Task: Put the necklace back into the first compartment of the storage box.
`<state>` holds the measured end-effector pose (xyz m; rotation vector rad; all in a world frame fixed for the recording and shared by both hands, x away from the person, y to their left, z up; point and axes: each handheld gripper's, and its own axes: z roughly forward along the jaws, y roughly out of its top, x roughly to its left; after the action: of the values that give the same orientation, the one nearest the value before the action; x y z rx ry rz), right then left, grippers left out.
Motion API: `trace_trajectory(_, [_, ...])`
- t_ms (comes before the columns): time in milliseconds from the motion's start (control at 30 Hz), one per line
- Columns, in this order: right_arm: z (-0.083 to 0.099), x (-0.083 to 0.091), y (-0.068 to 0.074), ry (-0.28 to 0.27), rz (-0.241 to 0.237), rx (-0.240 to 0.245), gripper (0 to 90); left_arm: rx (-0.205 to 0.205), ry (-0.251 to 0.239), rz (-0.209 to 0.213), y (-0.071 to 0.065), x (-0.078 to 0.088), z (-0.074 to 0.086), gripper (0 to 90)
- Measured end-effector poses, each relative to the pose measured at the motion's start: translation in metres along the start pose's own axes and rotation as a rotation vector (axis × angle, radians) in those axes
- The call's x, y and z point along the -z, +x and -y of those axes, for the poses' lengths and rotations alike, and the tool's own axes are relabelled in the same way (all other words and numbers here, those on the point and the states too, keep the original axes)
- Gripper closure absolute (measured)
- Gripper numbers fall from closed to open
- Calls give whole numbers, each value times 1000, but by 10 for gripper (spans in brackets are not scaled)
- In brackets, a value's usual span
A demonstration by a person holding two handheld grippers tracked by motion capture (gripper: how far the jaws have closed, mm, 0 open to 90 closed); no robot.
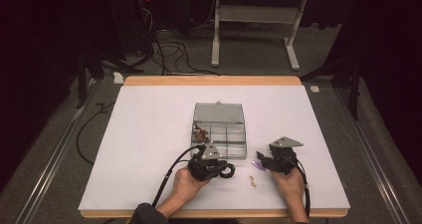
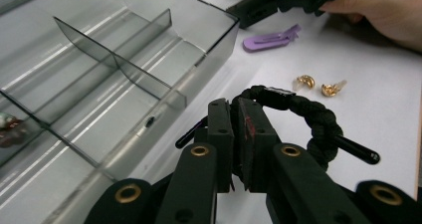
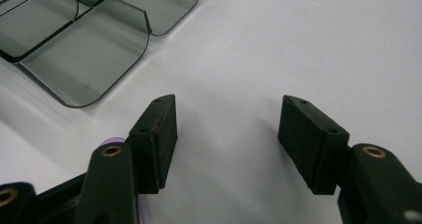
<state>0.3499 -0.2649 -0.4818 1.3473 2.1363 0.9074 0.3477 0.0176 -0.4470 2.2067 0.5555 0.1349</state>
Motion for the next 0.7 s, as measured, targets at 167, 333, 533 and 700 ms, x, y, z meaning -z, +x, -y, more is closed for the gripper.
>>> trace_trajectory(167, [0, 0, 0, 0, 0, 0, 412, 8, -18, -6, 9, 9, -6, 851])
trace_trajectory(333, [0, 0, 0, 0, 0, -1, 412, 17, -27, -13, 18, 14, -13, 851])
trace_trajectory(533, [0, 0, 0, -1, 0, 2, 412, 18, -32, -16, 25, 17, -20, 852])
trace_trajectory(700, [0, 0, 0, 0, 0, -1, 412, 17, -32, -18, 31, 18, -24, 851])
